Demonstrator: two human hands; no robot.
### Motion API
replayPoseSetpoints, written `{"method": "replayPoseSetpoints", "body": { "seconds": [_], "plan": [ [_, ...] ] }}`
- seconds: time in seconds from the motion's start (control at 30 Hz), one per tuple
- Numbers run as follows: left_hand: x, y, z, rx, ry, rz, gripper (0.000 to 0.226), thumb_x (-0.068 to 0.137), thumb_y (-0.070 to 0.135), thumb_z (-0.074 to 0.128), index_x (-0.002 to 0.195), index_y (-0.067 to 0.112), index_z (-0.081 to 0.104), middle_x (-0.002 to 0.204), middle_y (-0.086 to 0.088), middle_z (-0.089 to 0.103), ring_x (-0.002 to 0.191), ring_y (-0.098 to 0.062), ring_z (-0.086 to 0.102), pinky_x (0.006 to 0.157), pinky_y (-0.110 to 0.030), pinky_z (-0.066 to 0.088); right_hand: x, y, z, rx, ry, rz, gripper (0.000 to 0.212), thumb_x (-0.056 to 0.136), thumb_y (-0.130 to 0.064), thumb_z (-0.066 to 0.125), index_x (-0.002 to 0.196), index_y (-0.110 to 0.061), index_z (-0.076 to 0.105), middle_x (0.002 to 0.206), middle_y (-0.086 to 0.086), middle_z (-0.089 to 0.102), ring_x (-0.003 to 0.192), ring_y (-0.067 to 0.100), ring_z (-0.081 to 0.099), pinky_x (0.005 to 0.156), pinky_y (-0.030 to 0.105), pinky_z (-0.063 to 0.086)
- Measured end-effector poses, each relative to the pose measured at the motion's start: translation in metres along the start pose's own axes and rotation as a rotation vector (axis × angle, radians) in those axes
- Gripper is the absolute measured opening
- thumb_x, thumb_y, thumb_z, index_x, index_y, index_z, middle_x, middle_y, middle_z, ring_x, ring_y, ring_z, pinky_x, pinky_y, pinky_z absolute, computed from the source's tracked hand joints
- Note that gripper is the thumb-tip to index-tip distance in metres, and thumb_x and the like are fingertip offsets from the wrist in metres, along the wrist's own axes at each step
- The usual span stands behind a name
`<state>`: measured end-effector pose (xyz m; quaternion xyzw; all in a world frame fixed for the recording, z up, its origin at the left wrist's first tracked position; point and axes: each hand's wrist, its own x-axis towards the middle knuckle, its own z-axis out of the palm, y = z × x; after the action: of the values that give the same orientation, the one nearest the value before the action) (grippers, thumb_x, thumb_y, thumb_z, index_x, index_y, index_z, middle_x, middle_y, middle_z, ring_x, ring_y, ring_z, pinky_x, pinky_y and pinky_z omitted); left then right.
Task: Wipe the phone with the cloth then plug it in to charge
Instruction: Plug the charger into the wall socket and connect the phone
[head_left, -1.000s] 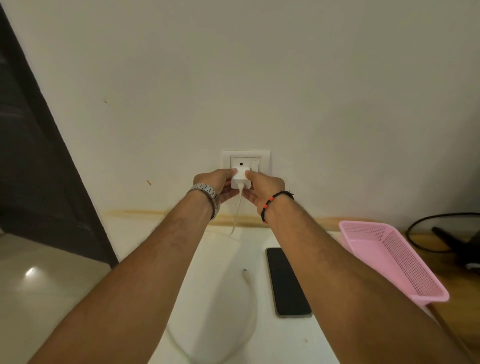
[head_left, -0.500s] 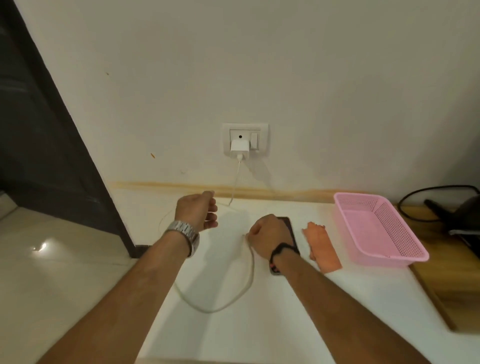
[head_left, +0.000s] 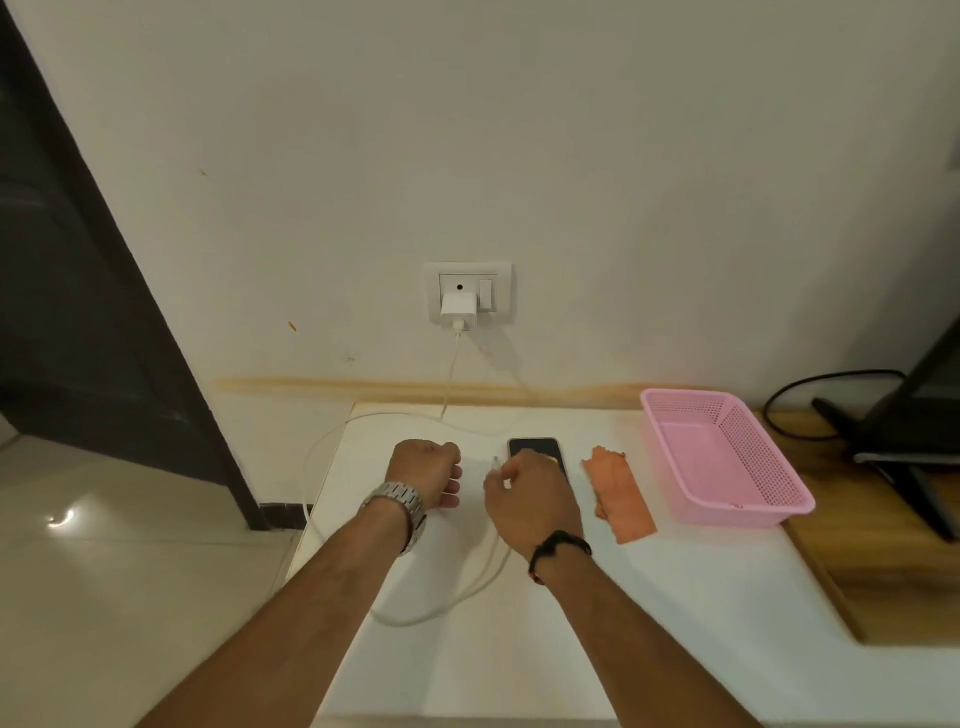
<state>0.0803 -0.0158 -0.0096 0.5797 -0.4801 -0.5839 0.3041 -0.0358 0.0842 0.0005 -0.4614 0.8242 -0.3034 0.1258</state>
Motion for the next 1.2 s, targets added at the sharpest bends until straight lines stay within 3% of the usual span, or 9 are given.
{"method": "replayPoseSetpoints", "body": {
  "seconds": [0.13,0.2,0.4,0.5,0.6,0.7,0.87,1.03,1.2],
  "plan": [
    [-0.007,-0.003,0.031,0.168,-0.072,-0.013,0.021,0.092,0.013,0.066,0.086,-0.007,0.071,0.082,-0.019,0.076,0.064,-0.031,0.072,0.067,-0.039,0.067,-0.006,0.036,-0.02,0.095,0.157,0.118,0.025,0.102,-0.038,0.048,0.095,-0.017,0.06,0.084,-0.001,0.063,0.076,0.016,0.063,0.059,0.025,0.047],
    [-0.013,-0.005,0.047,0.256,-0.086,-0.005,0.026,0.092,0.02,0.07,0.091,-0.005,0.073,0.082,-0.019,0.078,0.066,-0.03,0.078,0.069,-0.044,0.068,-0.007,0.049,-0.022,0.166,0.085,0.205,0.024,0.104,-0.033,0.048,0.093,-0.014,0.058,0.078,-0.001,0.059,0.072,0.016,0.059,0.06,0.025,0.043],
    [-0.02,-0.005,0.068,0.3,-0.094,-0.042,0.034,0.084,0.027,0.084,0.096,-0.001,0.07,0.081,-0.015,0.077,0.062,-0.026,0.078,0.056,-0.039,0.066,-0.009,0.051,-0.035,0.383,-0.031,0.275,0.049,0.103,-0.02,0.048,0.056,-0.019,0.035,0.047,-0.007,0.034,0.045,0.011,0.033,0.048,0.024,0.031],
    [-0.022,-0.002,0.069,0.346,-0.114,-0.075,0.047,0.076,0.039,0.088,0.102,0.005,0.068,0.094,-0.014,0.076,0.082,-0.031,0.077,0.075,-0.043,0.067,-0.011,0.049,-0.042,0.475,-0.038,0.335,0.047,0.103,-0.02,0.049,0.058,-0.018,0.034,0.05,-0.005,0.032,0.048,0.013,0.032,0.049,0.025,0.03],
    [-0.023,0.001,0.069,0.383,-0.159,-0.087,0.043,0.082,0.039,0.084,0.105,0.006,0.068,0.099,-0.014,0.074,0.088,-0.032,0.074,0.075,-0.041,0.066,-0.017,0.049,-0.044,0.588,-0.091,0.391,0.036,0.104,-0.024,0.051,0.069,-0.018,0.041,0.061,-0.003,0.04,0.056,0.013,0.039,0.053,0.024,0.033],
    [-0.022,0.006,0.067,0.215,-0.214,-0.123,0.031,0.089,0.027,0.08,0.104,0.003,0.068,0.091,-0.015,0.074,0.076,-0.029,0.075,0.049,-0.032,0.061,-0.022,0.047,-0.051,0.684,-0.083,0.38,0.033,0.101,-0.024,0.054,0.071,-0.013,0.047,0.067,-0.002,0.045,0.061,0.013,0.043,0.057,0.024,0.036],
    [-0.026,0.024,0.064,-0.08,-0.182,-0.113,0.026,0.092,0.016,0.078,0.105,-0.002,0.065,0.1,-0.022,0.076,0.085,-0.036,0.077,0.055,-0.037,0.063,-0.031,0.038,-0.074,0.812,0.166,0.264,0.022,0.092,-0.02,0.072,0.076,-0.005,0.066,0.102,-0.009,0.073,0.107,0.018,0.067,0.092,0.038,0.056],
    [-0.035,0.05,0.061,-0.346,-0.154,-0.105,0.018,0.093,0.008,0.076,0.1,-0.004,0.065,0.095,-0.023,0.076,0.077,-0.034,0.077,0.05,-0.034,0.061,-0.046,0.024,-0.089,1.008,-0.023,0.296,0.019,0.09,-0.033,0.078,0.101,-0.018,0.076,0.081,-0.016,0.078,0.072,0.012,0.07,0.07,0.028,0.058],
    [-0.042,0.065,0.06,-0.453,-0.156,-0.092,0.013,0.093,0.004,0.075,0.096,-0.002,0.064,0.077,-0.017,0.077,0.061,-0.028,0.077,0.047,-0.033,0.06,-0.051,0.016,-0.095,1.042,-0.068,0.321,0.009,0.091,-0.028,0.078,0.084,-0.023,0.076,0.078,0.0,0.079,0.062,0.013,0.062,0.067,0.029,0.055]
  ]
}}
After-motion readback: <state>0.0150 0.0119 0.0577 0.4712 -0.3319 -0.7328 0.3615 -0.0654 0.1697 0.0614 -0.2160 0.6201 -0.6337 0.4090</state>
